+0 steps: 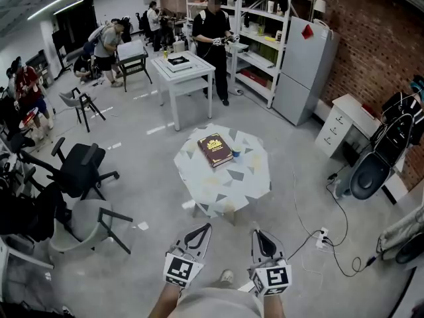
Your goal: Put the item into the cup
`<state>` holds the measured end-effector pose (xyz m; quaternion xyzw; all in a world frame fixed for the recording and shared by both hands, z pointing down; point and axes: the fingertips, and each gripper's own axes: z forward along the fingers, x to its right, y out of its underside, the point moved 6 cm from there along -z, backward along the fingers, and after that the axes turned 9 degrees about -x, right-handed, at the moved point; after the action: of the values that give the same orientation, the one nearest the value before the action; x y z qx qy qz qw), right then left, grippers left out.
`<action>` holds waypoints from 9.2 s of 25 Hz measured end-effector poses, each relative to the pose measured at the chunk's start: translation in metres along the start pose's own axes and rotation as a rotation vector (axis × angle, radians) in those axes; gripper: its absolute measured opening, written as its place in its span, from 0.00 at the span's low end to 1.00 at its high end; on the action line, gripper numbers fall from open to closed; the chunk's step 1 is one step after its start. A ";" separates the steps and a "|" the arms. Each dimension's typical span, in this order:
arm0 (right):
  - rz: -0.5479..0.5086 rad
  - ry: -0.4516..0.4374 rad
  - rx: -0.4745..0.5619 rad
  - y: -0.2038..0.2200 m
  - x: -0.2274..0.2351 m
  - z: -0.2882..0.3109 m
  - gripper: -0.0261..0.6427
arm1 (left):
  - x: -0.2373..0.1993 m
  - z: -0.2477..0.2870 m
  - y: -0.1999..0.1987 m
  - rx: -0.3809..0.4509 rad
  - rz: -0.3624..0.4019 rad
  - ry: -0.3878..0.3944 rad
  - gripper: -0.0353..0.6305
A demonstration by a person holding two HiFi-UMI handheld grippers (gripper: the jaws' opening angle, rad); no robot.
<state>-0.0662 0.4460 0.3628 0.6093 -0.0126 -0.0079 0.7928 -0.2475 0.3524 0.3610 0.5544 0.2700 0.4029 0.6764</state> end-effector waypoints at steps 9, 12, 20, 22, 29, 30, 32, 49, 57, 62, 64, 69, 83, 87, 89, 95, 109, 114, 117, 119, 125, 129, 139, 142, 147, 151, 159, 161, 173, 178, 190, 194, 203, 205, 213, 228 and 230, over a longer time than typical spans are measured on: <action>0.003 -0.072 0.010 -0.011 0.075 0.046 0.05 | 0.013 0.073 -0.018 -0.022 -0.006 -0.055 0.07; 0.005 -0.094 0.013 -0.014 0.093 0.058 0.05 | 0.017 0.090 -0.020 -0.031 -0.007 -0.070 0.07; 0.028 -0.149 0.007 -0.010 0.121 0.091 0.05 | 0.013 0.122 -0.024 -0.051 -0.008 -0.112 0.07; 0.022 -0.151 0.011 -0.015 0.123 0.096 0.05 | 0.010 0.128 -0.023 -0.054 -0.012 -0.118 0.07; 0.024 -0.157 0.001 -0.013 0.128 0.124 0.05 | -0.009 0.148 -0.019 -0.047 -0.024 -0.115 0.07; 0.022 -0.157 0.000 -0.013 0.128 0.130 0.05 | -0.013 0.151 -0.018 -0.044 -0.025 -0.113 0.07; 0.018 -0.152 -0.005 -0.015 0.126 0.142 0.05 | -0.024 0.160 -0.016 -0.041 -0.026 -0.107 0.07; -0.009 -0.095 -0.051 -0.057 0.137 0.295 0.05 | -0.165 0.259 -0.026 -0.029 -0.041 -0.061 0.07; 0.003 -0.045 -0.074 -0.062 0.141 0.343 0.05 | -0.207 0.299 -0.022 -0.032 -0.047 0.000 0.07; 0.020 -0.032 -0.099 -0.057 0.147 0.361 0.05 | -0.222 0.318 -0.022 -0.040 -0.052 0.023 0.07; 0.016 -0.027 -0.104 -0.058 0.150 0.369 0.05 | -0.227 0.326 -0.021 -0.038 -0.057 0.027 0.07; 0.019 -0.028 -0.119 -0.054 0.163 0.386 0.05 | -0.234 0.346 -0.017 -0.045 -0.070 0.024 0.07; 0.025 -0.205 -0.185 -0.035 0.233 0.460 0.05 | -0.236 0.423 0.008 -0.137 -0.144 -0.149 0.07; 0.025 -0.268 -0.229 -0.018 0.255 0.485 0.05 | -0.231 0.447 0.023 -0.179 -0.187 -0.203 0.07; 0.027 -0.299 -0.248 -0.011 0.263 0.495 0.05 | -0.229 0.455 0.031 -0.206 -0.204 -0.227 0.07; 0.042 -0.388 -0.317 0.003 0.284 0.523 0.05 | -0.221 0.476 0.039 -0.278 -0.252 -0.292 0.07; 0.077 -0.496 -0.424 0.047 0.299 0.568 0.05 | -0.211 0.520 0.077 -0.383 -0.303 -0.316 0.07; 0.071 -0.508 -0.461 0.060 0.299 0.578 0.05 | -0.209 0.532 0.087 -0.405 -0.310 -0.293 0.07; 0.070 -0.505 -0.476 0.068 0.296 0.583 0.05 | -0.209 0.538 0.095 -0.415 -0.309 -0.269 0.07; 0.069 -0.499 -0.486 0.073 0.294 0.587 0.05 | -0.211 0.542 0.101 -0.421 -0.311 -0.251 0.07; 0.056 -0.472 -0.523 0.086 0.285 0.598 0.05 | -0.219 0.552 0.121 -0.432 -0.331 -0.191 0.07; 0.059 -0.442 -0.551 0.094 0.280 0.604 0.05 | -0.220 0.559 0.134 -0.437 -0.355 -0.140 0.07; 0.065 -0.397 -0.602 0.115 0.267 0.619 0.05 | -0.224 0.572 0.159 -0.451 -0.397 -0.053 0.07; 0.066 -0.389 -0.615 0.120 0.265 0.621 0.05 | -0.225 0.576 0.163 -0.455 -0.399 -0.036 0.07; 0.066 -0.381 -0.641 0.130 0.263 0.624 0.05 | -0.226 0.581 0.169 -0.462 -0.399 -0.015 0.07; 0.055 -0.374 -0.671 0.139 0.261 0.628 0.05 | -0.228 0.583 0.172 -0.464 -0.404 -0.015 0.07; 0.027 -0.373 -0.703 0.148 0.257 0.636 0.05 | -0.230 0.583 0.175 -0.467 -0.410 -0.018 0.07; 0.018 -0.370 -0.717 0.151 0.256 0.637 0.05 | -0.231 0.584 0.177 -0.468 -0.410 -0.019 0.07; -0.024 -0.356 -0.763 0.161 0.252 0.642 0.05 | -0.235 0.583 0.177 -0.466 -0.407 -0.030 0.07; -0.039 -0.354 -0.774 0.163 0.249 0.643 0.05 | -0.235 0.581 0.175 -0.464 -0.403 -0.030 0.07; -0.081 -0.351 -0.772 0.160 0.244 0.644 0.13 | -0.235 0.571 0.170 -0.456 -0.394 -0.044 0.07; -0.090 -0.346 -0.764 0.156 0.244 0.640 0.15 | -0.235 0.566 0.166 -0.448 -0.389 -0.052 0.07; -0.131 -0.364 -0.765 0.151 0.240 0.632 0.20 | -0.237 0.553 0.150 -0.419 -0.363 -0.068 0.07; -0.172 -0.374 -0.805 0.157 0.238 0.630 0.21 | -0.236 0.549 0.146 -0.413 -0.358 -0.069 0.07; -0.238 -0.377 -0.850 0.158 0.240 0.626 0.25 | -0.235 0.538 0.138 -0.398 -0.347 -0.084 0.07; -0.248 -0.450 -0.966 0.156 0.242 0.616 0.22 | -0.235 0.533 0.129 -0.376 -0.344 -0.089 0.07; -0.239 -0.445 -0.946 0.150 0.243 0.617 0.22 | -0.236 0.533 0.128 -0.374 -0.345 -0.091 0.07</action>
<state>0.1581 -0.1177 0.6692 0.1660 -0.1059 -0.2317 0.9526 0.0284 -0.1229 0.5931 0.3829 0.2507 0.2993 0.8372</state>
